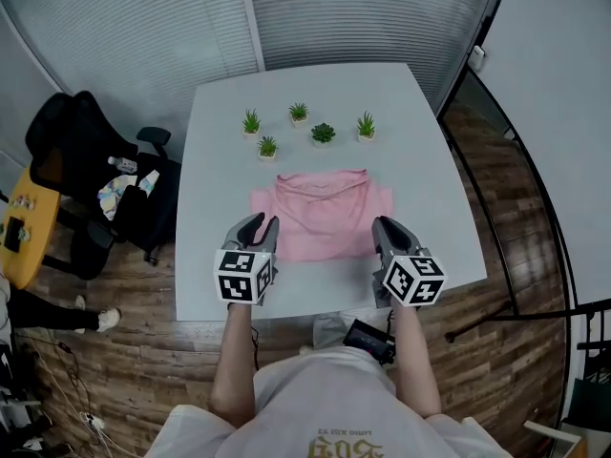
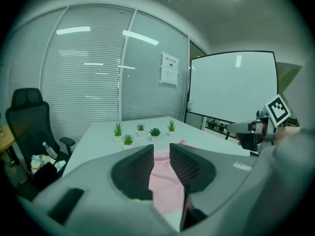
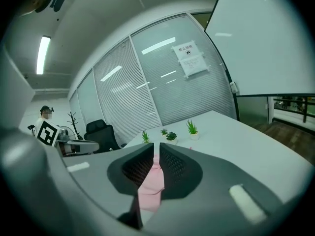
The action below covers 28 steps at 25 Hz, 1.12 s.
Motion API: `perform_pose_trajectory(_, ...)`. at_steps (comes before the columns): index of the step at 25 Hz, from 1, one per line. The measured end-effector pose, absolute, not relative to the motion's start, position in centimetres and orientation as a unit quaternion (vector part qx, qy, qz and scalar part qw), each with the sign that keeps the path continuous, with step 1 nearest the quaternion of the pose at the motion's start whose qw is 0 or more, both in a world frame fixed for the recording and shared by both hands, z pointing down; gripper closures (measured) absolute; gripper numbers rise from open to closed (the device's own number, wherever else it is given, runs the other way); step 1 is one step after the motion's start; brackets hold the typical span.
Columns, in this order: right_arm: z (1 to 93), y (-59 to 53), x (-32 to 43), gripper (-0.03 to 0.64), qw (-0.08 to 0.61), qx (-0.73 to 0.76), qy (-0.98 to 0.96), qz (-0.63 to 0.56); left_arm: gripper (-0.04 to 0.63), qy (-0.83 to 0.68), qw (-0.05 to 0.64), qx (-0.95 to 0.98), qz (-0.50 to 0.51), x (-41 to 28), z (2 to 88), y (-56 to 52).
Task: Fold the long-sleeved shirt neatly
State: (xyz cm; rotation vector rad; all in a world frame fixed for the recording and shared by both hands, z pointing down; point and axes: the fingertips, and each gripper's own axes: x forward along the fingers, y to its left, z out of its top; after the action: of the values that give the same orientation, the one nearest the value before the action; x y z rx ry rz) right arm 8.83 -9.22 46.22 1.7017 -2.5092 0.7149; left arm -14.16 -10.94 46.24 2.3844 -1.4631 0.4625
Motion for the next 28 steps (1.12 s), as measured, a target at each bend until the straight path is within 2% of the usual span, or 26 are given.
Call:
perform_pose_trajectory(3,44.7,-7.9,8.3,0.599,0.015,0.549,-0.812,0.196,0.531,-0.524,0.136,0.828,0.149,-14.7,44.8,-9.8)
perform_pose_trajectory(7,43.3,-6.7,7.7,0.604,0.001,0.542,-0.821,0.177,0.589,-0.538,0.142,0.823,0.112,-15.2,43.8,-8.8)
perform_pose_trajectory(10,42.8,-6.0,7.3,0.604,0.003,0.539,-0.825,0.169,0.592,-0.546,0.154,0.820,0.082,-15.6,43.1,-8.1)
perform_pose_trajectory(28,42.7,-4.7,6.7,0.604,0.042,0.535,-0.832,0.144,0.592,-0.533,0.154,0.827,0.093,-14.9,43.2,-6.6)
